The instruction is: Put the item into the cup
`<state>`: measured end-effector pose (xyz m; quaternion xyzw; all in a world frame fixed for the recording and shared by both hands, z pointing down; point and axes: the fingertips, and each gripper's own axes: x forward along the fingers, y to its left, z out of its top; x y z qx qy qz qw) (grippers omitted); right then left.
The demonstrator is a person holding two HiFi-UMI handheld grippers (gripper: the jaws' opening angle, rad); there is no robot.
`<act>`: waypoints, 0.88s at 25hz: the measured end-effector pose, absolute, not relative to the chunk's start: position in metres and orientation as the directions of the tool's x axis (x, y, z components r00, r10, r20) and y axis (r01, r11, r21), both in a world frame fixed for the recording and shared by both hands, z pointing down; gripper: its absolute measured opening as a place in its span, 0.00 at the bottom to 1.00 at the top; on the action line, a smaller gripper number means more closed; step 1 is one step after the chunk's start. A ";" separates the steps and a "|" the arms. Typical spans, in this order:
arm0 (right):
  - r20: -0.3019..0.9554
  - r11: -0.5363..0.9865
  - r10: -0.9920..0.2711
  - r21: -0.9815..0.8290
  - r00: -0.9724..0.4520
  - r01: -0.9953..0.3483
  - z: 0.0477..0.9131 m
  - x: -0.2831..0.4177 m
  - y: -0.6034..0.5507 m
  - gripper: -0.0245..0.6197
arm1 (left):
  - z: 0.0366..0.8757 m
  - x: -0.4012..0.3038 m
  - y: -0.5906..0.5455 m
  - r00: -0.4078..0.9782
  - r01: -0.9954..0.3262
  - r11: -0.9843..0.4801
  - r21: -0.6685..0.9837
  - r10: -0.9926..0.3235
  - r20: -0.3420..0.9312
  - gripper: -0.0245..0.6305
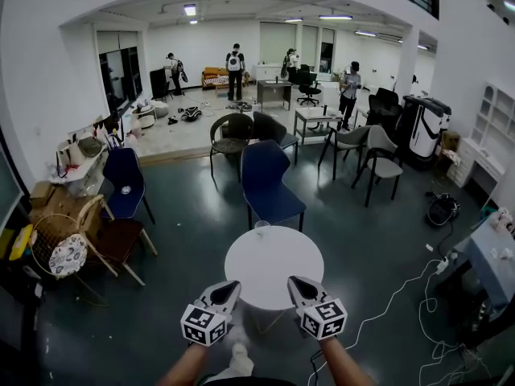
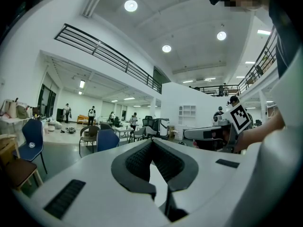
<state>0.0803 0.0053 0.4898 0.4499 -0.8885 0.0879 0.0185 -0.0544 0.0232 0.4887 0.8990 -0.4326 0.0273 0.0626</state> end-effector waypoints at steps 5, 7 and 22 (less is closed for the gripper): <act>0.117 0.585 -0.792 -0.136 -0.599 -0.800 0.494 0.083 0.025 0.06 | 0.490 -0.054 0.043 0.617 -0.787 -0.610 0.096 -0.781 0.098 0.06; 0.118 0.587 -0.791 -0.133 -0.601 -0.799 0.495 0.084 0.031 0.06 | 0.492 -0.052 0.049 0.615 -0.789 -0.606 0.105 -0.783 0.097 0.06; 0.139 0.573 -0.794 -0.150 -0.591 -0.805 0.506 0.095 0.051 0.06 | 0.503 -0.035 0.068 0.628 -0.777 -0.614 0.139 -0.769 0.115 0.06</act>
